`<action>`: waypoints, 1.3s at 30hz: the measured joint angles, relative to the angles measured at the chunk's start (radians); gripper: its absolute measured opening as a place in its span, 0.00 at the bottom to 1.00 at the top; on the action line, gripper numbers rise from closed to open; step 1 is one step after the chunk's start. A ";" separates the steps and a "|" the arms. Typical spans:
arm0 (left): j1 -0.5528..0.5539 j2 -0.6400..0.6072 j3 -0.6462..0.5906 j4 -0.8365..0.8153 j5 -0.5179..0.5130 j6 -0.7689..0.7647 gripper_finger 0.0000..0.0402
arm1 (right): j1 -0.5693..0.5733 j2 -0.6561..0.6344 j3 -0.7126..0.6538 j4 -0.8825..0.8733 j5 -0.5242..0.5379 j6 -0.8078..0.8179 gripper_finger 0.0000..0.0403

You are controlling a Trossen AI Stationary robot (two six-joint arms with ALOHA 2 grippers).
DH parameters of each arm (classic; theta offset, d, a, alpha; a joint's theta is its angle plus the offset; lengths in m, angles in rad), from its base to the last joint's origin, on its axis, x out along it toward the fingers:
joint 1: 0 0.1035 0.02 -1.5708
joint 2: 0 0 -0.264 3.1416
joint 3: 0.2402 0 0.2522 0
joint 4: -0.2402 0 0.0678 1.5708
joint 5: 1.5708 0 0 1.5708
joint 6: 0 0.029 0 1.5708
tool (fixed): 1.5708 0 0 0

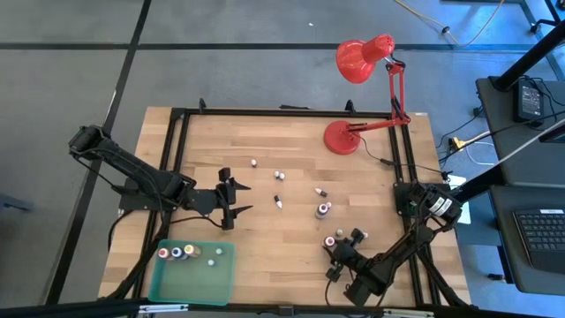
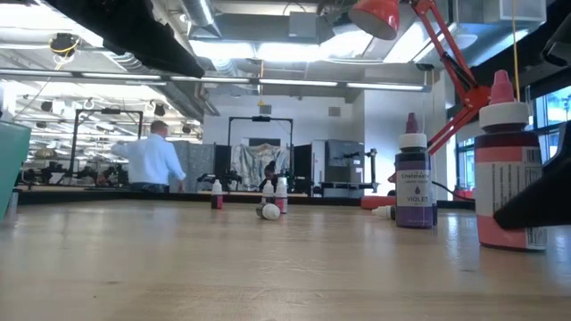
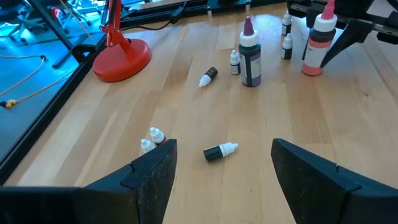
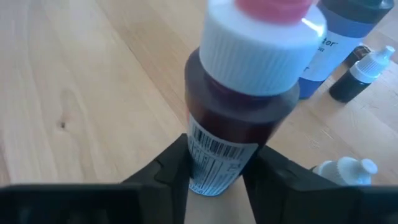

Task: Pick & Place food coloring
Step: Put the red food coloring into the blue bin

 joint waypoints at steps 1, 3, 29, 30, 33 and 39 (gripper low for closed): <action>0.000 0.000 0.000 0.000 0.000 0.000 0.64 | 0.000 0.000 0.000 0.000 0.000 0.000 0.30; 0.000 0.000 0.000 0.000 0.000 0.000 0.64 | -0.002 0.000 0.000 0.000 0.000 0.000 0.29; 0.000 0.000 0.000 0.057 0.000 0.000 0.64 | -0.420 0.000 0.120 0.758 -0.361 -1.183 0.29; 0.000 0.000 0.000 0.057 0.000 0.000 0.64 | -0.439 0.000 0.120 0.804 -0.383 -1.225 0.29; 0.000 0.000 0.000 0.057 0.000 0.000 0.64 | -0.495 0.000 0.120 0.886 -0.486 -1.286 0.29; 0.000 0.000 0.000 0.056 0.000 0.000 0.64 | -0.561 0.041 0.120 0.991 -0.567 -1.346 0.30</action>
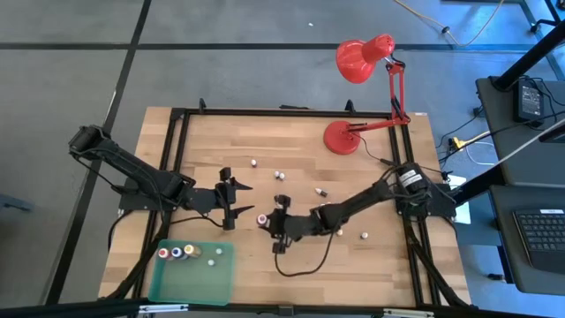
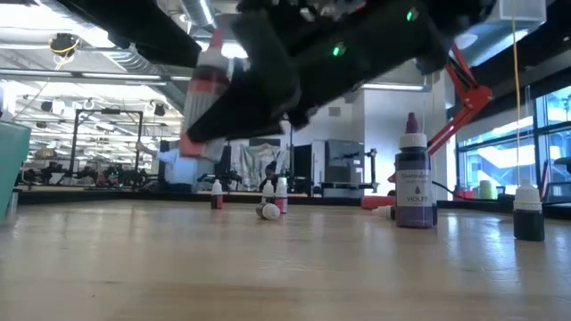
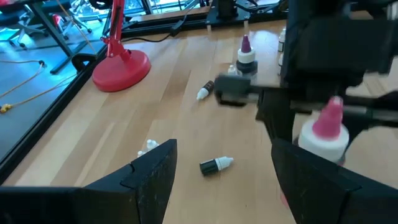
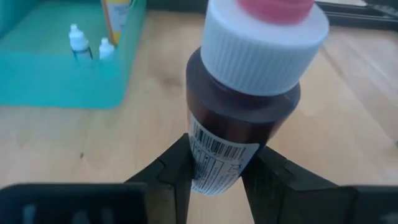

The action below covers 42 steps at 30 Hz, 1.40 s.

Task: Pick & Place food coloring
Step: Put the red food coloring into the blue bin

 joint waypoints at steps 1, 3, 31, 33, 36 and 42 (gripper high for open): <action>0.000 0.000 0.000 0.000 0.000 0.000 0.64 | -0.006 0.009 0.000 0.010 -0.014 -0.006 0.30; 0.000 0.000 0.000 -0.001 0.000 0.000 0.64 | -0.013 0.035 0.000 0.055 -0.029 -0.001 0.30; 0.000 0.000 0.000 -0.003 0.000 0.000 0.64 | -0.013 0.095 -0.001 0.092 -0.032 -0.011 0.30; 0.000 0.000 0.000 -0.003 0.000 0.000 0.64 | -0.013 0.095 -0.001 0.089 -0.034 -0.011 0.31; 0.000 0.000 0.000 -0.003 0.000 0.000 0.64 | -0.013 0.095 -0.001 0.071 -0.074 -0.012 0.35; 0.000 0.000 0.000 -0.003 0.000 0.000 0.64 | -0.013 0.095 -0.001 0.037 -0.094 -0.011 0.44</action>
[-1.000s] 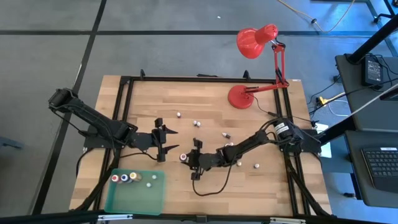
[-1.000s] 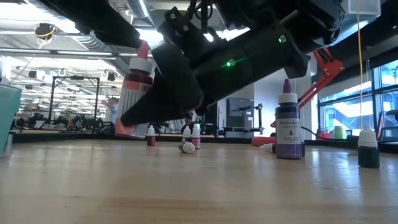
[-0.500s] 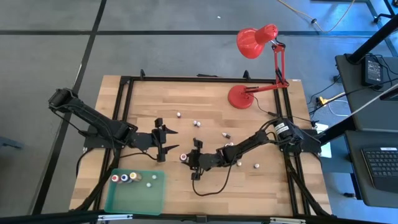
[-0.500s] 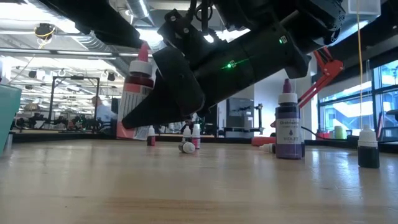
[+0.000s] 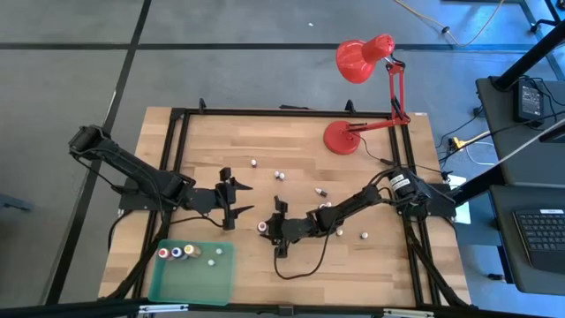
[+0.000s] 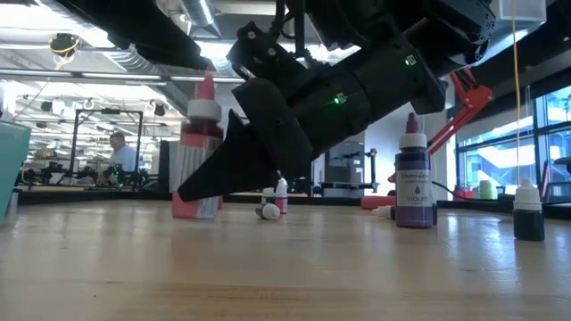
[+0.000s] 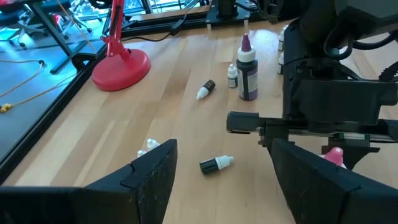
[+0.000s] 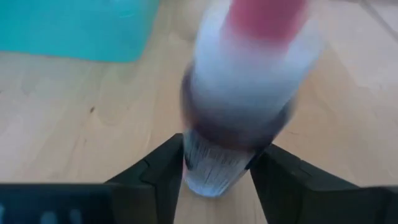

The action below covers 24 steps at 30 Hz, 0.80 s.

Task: Pick & Place food coloring
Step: Put the red food coloring into the blue bin

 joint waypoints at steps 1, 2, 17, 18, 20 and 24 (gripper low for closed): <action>0.000 0.000 0.000 0.000 0.000 0.000 0.64 | 0.000 0.000 0.000 -0.002 0.001 0.002 0.45; 0.000 0.000 0.000 0.000 0.000 0.000 0.64 | 0.000 0.000 0.000 -0.003 0.001 0.001 0.47; 0.000 0.000 0.000 -0.002 0.001 0.000 0.64 | 0.011 -0.065 0.000 -0.179 -0.005 0.015 0.52; 0.000 0.000 0.000 -0.002 0.002 -0.001 0.64 | 0.015 -0.080 0.000 -0.219 -0.005 0.036 0.52; 0.000 0.000 0.000 -0.004 0.010 -0.031 0.64 | 0.026 -0.115 0.000 -0.312 -0.007 0.087 0.52; 0.016 0.000 0.006 -0.017 0.175 -0.116 0.64 | 0.056 -0.180 0.000 -0.461 -0.092 0.158 0.52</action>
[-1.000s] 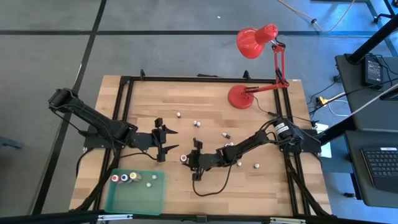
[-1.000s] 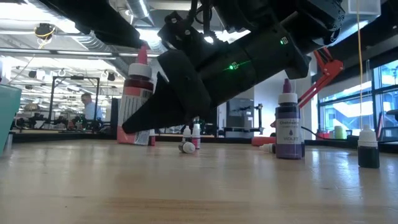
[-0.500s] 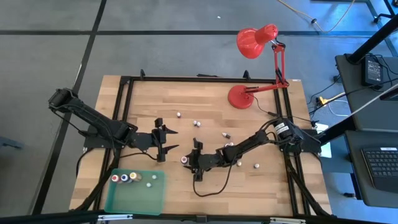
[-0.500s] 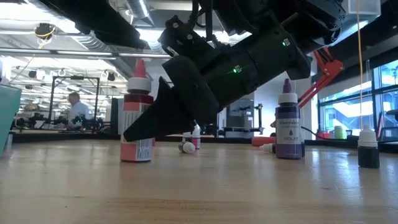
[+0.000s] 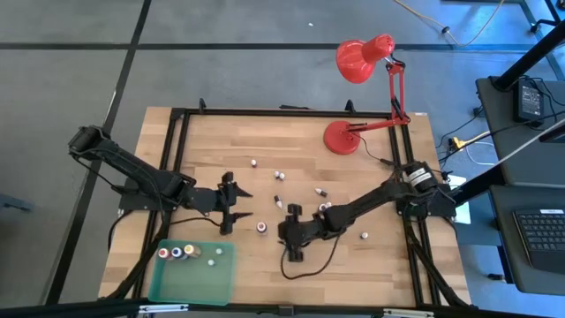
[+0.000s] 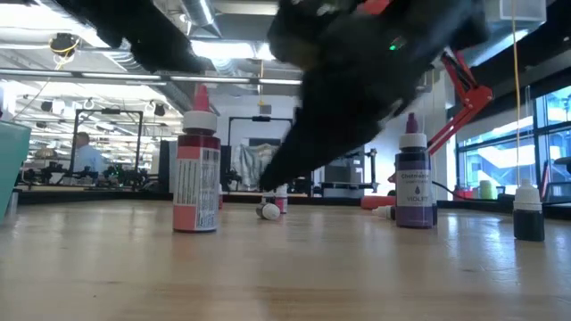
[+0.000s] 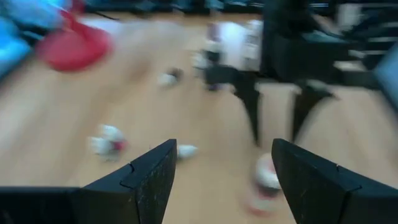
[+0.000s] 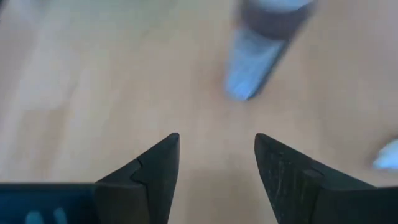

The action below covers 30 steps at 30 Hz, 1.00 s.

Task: Pick & Place food coloring
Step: Put the red food coloring into the blue bin

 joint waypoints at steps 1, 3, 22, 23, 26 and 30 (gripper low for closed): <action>0.009 0.000 0.010 0.000 0.058 -0.018 0.64 | 0.007 -0.013 0.000 -0.030 -0.020 -0.001 0.52; 0.025 0.000 0.039 0.005 0.164 -0.048 0.64 | 0.017 -0.033 0.000 -0.072 -0.046 -0.024 0.52; 0.034 0.422 0.706 -0.749 0.279 -0.008 0.64 | 0.022 -0.038 0.000 -0.111 -0.043 -0.081 0.52; 0.032 0.457 0.737 -0.777 0.280 -0.008 0.64 | 0.022 -0.038 0.000 -0.111 -0.043 -0.081 0.52; 0.028 0.547 0.804 -0.840 0.279 0.005 0.64 | 0.022 -0.038 0.000 -0.111 -0.043 -0.081 0.52; 0.028 0.626 0.851 -0.871 0.278 0.019 0.64 | 0.022 -0.038 0.000 -0.111 -0.043 -0.080 0.52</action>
